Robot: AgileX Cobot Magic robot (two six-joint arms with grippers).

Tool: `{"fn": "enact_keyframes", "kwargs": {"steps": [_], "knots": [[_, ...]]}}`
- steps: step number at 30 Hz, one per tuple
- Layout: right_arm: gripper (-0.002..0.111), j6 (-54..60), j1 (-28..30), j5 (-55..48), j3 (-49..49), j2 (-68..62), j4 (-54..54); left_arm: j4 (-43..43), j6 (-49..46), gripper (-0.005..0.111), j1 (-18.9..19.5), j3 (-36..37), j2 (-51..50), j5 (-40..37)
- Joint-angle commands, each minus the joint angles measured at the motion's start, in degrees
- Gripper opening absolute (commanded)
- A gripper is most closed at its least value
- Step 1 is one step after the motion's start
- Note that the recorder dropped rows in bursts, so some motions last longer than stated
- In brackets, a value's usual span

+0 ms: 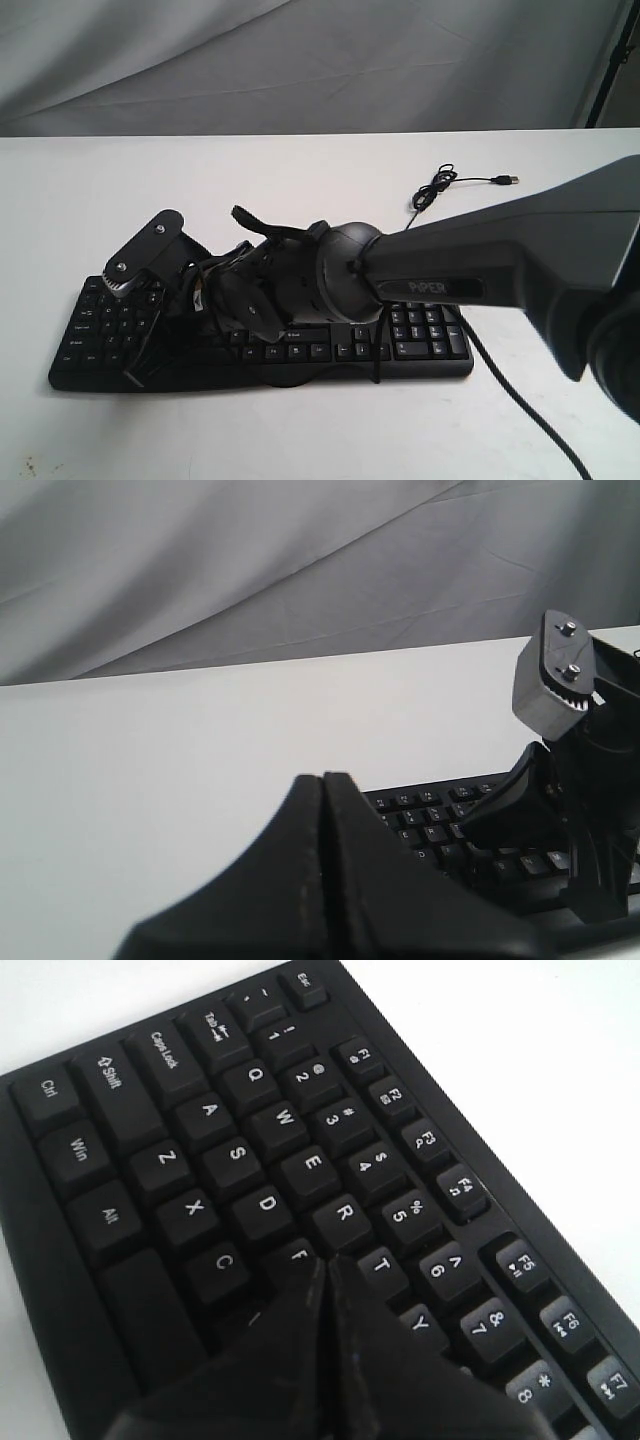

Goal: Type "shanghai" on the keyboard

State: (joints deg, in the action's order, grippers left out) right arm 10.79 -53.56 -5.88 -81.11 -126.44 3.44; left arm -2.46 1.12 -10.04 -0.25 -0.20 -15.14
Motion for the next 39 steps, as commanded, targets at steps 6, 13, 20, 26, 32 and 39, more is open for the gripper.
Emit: {"fn": "enact_keyframes", "kwargs": {"steps": [6,13,20,26,32,39], "knots": [[0.000,0.78,0.37,-0.12,-0.35,-0.11,-0.48,-0.27,0.16,0.000,-0.20,0.25,0.20,0.16],[0.000,0.78,0.37,0.27,-0.35,-1.05,-0.48,-0.27,0.16,0.000,-0.20,0.25,0.20,0.16],[0.000,0.89,0.37,0.35,-0.35,-1.06,-0.48,-0.27,0.16,0.000,-0.20,0.25,0.20,0.16],[0.000,0.90,0.37,0.50,-0.35,-1.06,-0.48,-0.27,0.16,0.000,-0.20,0.25,0.20,0.16],[0.000,0.90,0.37,2.10,-0.35,-0.78,-0.48,-0.27,0.16,0.000,-0.20,0.25,0.20,0.16],[0.000,0.90,0.76,-1.22,-0.35,2.92,-0.48,-0.27,0.16,0.000,-0.20,0.25,0.20,0.16]]}}
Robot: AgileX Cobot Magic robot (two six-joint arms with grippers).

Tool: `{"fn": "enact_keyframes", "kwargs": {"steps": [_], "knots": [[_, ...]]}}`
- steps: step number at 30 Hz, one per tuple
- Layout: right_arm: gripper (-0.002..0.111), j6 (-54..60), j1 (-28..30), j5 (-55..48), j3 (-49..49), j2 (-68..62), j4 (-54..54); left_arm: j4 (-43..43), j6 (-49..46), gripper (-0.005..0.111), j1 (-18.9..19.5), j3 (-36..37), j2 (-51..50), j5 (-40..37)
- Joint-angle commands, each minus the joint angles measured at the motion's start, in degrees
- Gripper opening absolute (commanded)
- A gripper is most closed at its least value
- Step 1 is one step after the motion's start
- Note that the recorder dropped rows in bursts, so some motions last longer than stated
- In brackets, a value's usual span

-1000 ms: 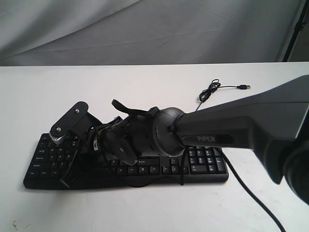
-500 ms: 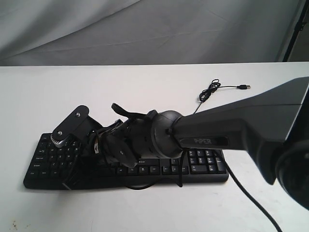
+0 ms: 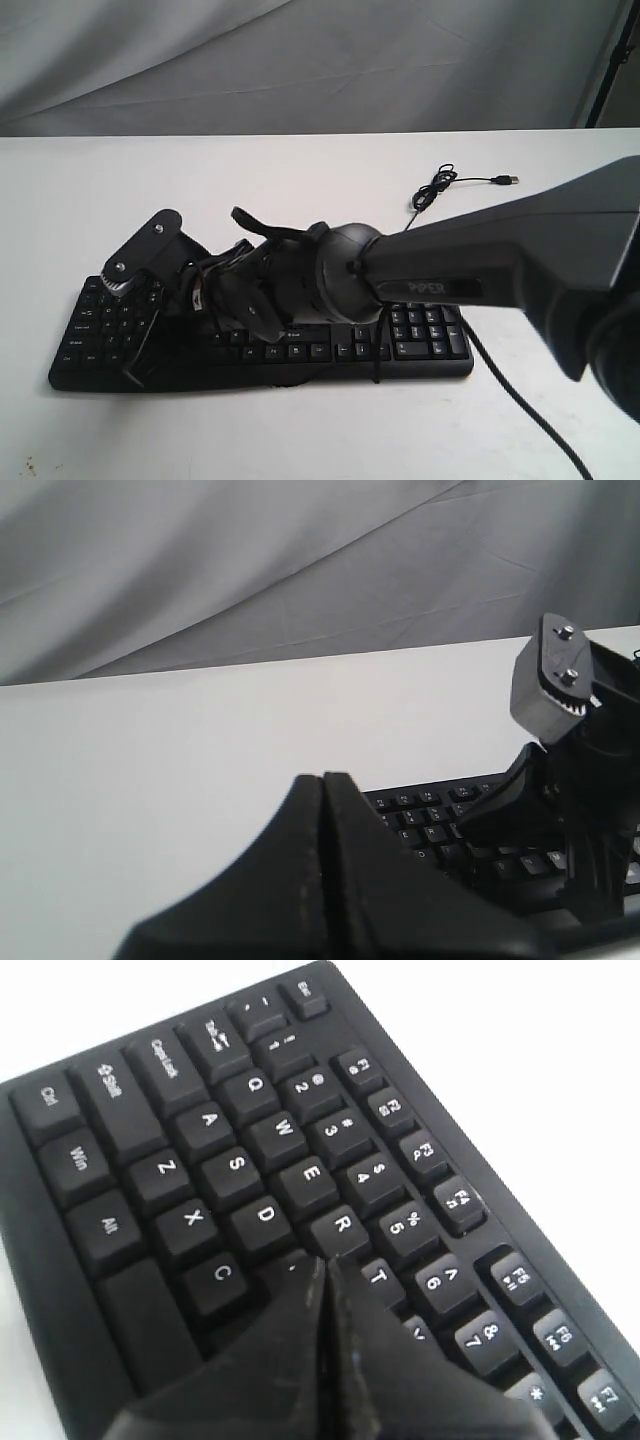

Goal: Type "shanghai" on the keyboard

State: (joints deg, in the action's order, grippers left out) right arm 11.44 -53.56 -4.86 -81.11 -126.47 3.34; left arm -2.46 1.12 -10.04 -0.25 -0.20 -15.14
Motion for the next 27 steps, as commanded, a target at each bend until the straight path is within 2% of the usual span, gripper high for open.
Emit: {"fn": "enact_keyframes", "kwargs": {"steps": [1,6,27], "knots": [[0.000,0.26,0.96,-3.34,-0.35,3.38,-0.38,-0.27,0.16,0.000,-0.20,0.25,0.20,0.16],[0.000,0.54,2.45,-6.18,1.43,4.06,-0.87,-0.27,0.16,0.000,-0.20,0.25,0.20,0.16],[0.000,0.66,1.39,-4.81,1.97,3.36,0.59,-0.27,0.16,0.000,-0.20,0.25,0.20,0.16]]}}
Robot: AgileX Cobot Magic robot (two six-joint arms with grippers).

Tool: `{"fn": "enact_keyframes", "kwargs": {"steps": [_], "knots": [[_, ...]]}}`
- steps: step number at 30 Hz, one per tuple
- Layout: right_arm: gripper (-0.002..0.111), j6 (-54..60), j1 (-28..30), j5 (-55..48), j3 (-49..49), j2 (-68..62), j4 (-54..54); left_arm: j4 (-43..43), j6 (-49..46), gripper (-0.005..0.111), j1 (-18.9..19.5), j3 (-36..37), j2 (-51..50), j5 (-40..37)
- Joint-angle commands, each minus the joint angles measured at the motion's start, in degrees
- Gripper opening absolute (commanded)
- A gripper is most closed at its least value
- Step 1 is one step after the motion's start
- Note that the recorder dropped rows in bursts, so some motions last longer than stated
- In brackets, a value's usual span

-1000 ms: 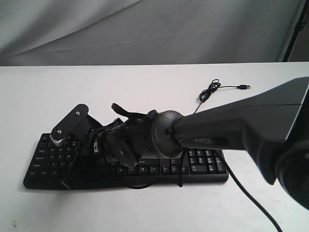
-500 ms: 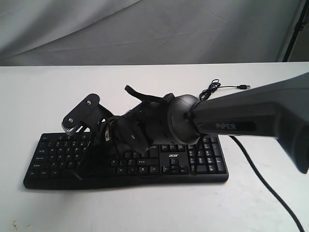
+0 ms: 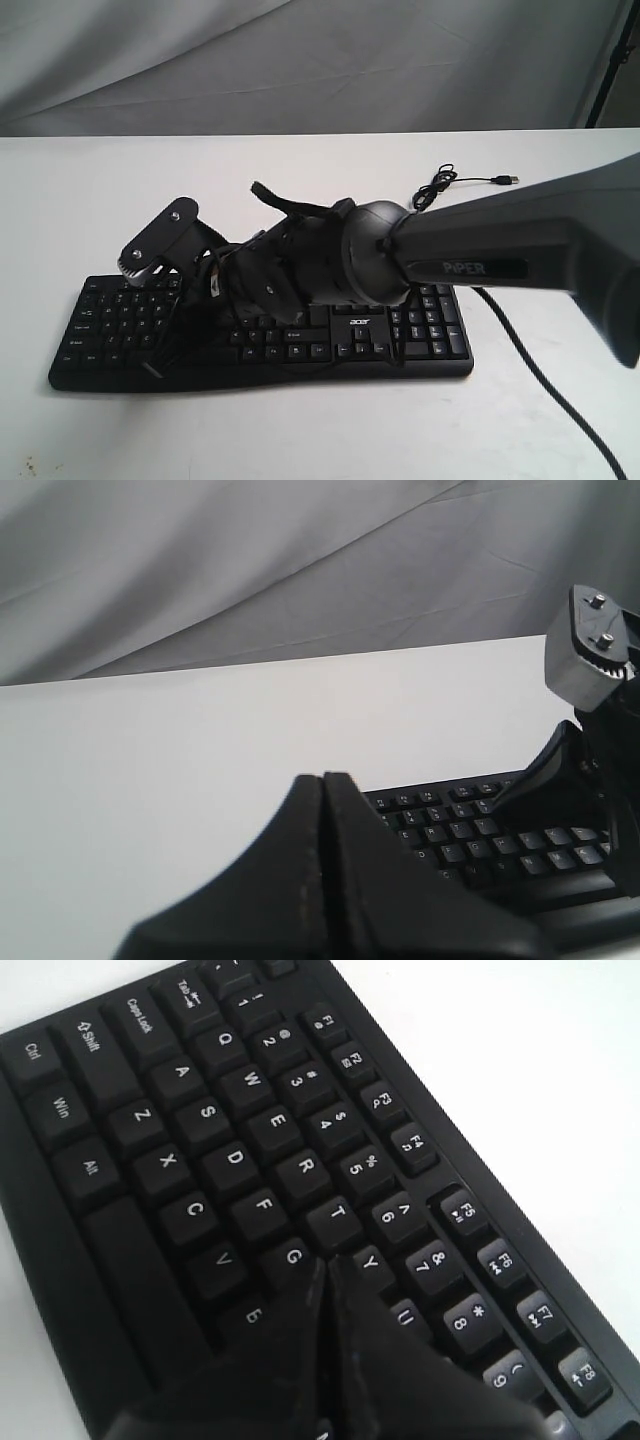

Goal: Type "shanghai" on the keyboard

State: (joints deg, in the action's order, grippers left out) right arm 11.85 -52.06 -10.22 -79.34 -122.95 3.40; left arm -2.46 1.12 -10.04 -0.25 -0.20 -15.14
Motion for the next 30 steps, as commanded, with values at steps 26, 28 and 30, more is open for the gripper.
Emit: {"fn": "enact_keyframes", "kwargs": {"steps": [26,28,30], "knots": [[0.000,1.52,0.03,3.46,0.21,-3.25,0.62,-0.27,0.16,0.000,-0.20,0.25,0.20,0.16],[0.000,1.63,0.03,3.45,0.21,-3.25,0.62,-0.27,0.16,0.000,-0.20,0.25,0.20,0.16],[0.000,1.63,0.03,3.45,0.21,-3.25,0.62,-0.27,0.16,0.000,-0.20,0.25,0.20,0.16]]}}
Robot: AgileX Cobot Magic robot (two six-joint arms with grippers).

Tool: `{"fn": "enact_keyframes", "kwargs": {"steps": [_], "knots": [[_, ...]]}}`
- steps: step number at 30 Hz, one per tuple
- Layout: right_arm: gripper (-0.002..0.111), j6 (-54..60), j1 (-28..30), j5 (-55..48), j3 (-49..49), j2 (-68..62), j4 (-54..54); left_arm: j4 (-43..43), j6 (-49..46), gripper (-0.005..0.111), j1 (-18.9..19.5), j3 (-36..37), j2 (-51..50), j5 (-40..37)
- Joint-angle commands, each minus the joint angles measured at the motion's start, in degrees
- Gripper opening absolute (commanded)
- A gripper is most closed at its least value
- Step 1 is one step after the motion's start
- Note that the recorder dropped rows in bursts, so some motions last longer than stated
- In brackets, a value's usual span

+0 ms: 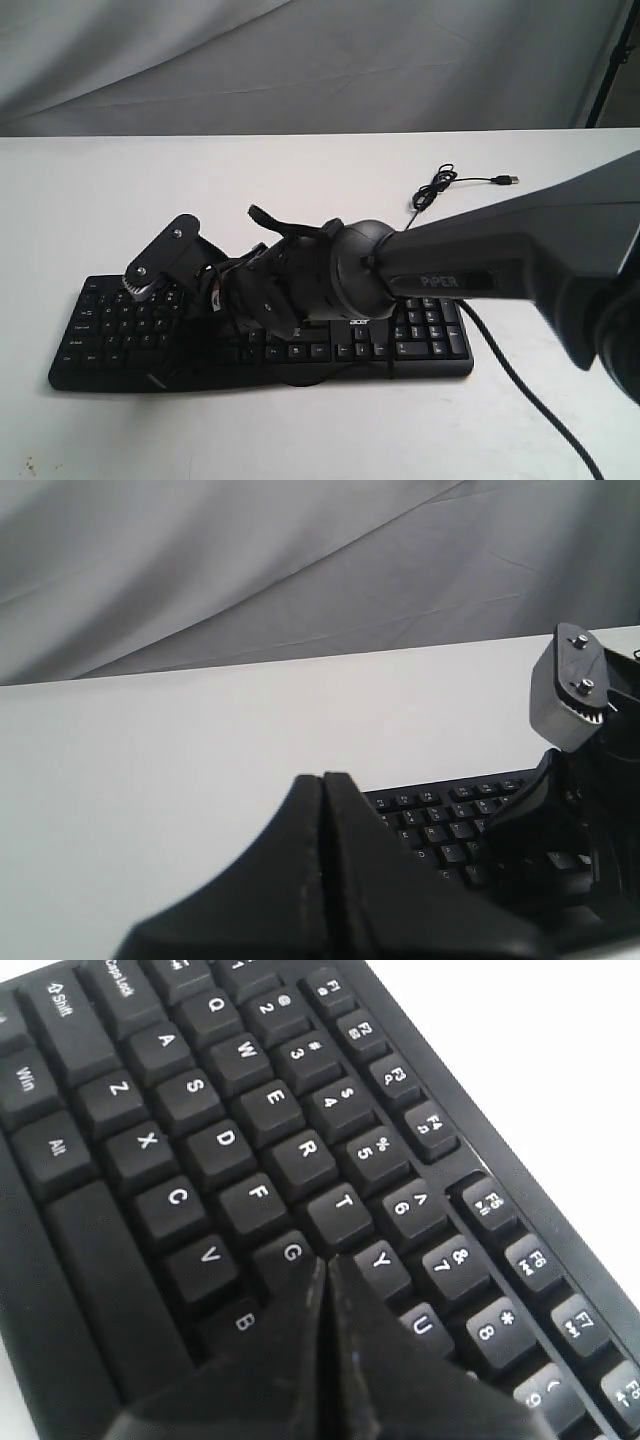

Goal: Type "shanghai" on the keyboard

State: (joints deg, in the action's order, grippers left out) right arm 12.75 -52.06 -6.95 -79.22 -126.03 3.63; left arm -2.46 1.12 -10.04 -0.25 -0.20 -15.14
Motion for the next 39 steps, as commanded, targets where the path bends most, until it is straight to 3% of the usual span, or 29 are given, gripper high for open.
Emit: {"fn": "enact_keyframes", "kwargs": {"steps": [1,11,14,25,39], "knots": [[0.000,0.73,0.03,0.17,0.08,-0.17,0.39,-0.27,0.16,0.000,-0.20,0.25,0.20,0.16],[0.000,1.20,-0.08,-3.38,-1.44,4.67,0.01,-0.27,0.16,0.000,-0.20,0.25,0.20,0.16],[0.000,2.28,-1.17,-8.82,-6.15,3.61,0.01,-0.27,0.16,0.000,-0.20,0.25,0.20,0.16],[0.000,3.04,-4.54,-13.26,-25.02,-9.01,2.02,-0.27,0.16,0.000,-0.20,0.25,0.20,0.16],[0.000,1.59,-4.54,-12.99,-26.24,-10.30,7.42,-0.27,0.16,0.000,-0.20,0.25,0.20,0.16]]}}
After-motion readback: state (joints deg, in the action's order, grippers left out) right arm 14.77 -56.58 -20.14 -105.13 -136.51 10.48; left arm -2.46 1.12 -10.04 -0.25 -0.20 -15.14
